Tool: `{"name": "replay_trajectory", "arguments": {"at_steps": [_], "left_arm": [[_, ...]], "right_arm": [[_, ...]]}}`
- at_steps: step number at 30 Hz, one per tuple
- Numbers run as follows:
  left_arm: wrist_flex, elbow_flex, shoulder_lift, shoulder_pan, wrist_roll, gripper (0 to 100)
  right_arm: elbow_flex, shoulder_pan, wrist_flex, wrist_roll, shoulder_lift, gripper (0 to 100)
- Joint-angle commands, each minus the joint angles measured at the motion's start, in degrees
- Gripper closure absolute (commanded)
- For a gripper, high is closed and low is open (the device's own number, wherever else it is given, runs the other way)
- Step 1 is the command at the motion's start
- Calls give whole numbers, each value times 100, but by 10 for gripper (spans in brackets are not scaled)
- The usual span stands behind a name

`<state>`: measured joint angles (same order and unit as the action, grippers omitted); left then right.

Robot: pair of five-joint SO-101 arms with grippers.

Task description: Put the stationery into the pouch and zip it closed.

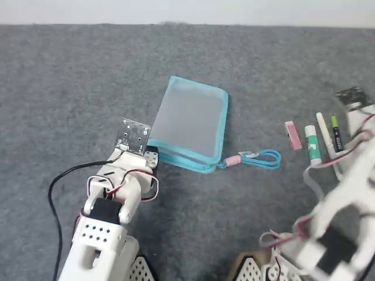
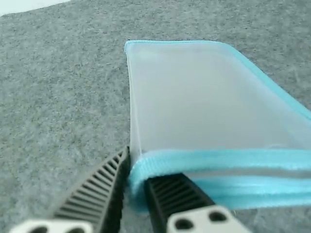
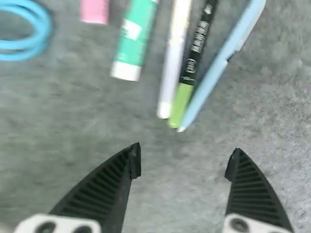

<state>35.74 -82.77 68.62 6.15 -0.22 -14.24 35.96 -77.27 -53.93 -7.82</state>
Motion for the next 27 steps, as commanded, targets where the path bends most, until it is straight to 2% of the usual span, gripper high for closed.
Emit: {"name": "replay_trajectory", "arguments": {"at_steps": [1,5,9,20,27], "left_arm": [[35,92,105,-26,79,990],[35,92,105,-26,79,990],[35,92,105,-26,70,990],[35,92,105,-26,70,990],[35,92,105,-26,79,990]], "right_arm": [[1354,312,84,-229,1341,735],[2347,505,57,-176,2624,735],[2901,488,75,387,3495,735],[3297,338,136,1292,4189,737],[3288,347,84,1424,4189,927]]}}
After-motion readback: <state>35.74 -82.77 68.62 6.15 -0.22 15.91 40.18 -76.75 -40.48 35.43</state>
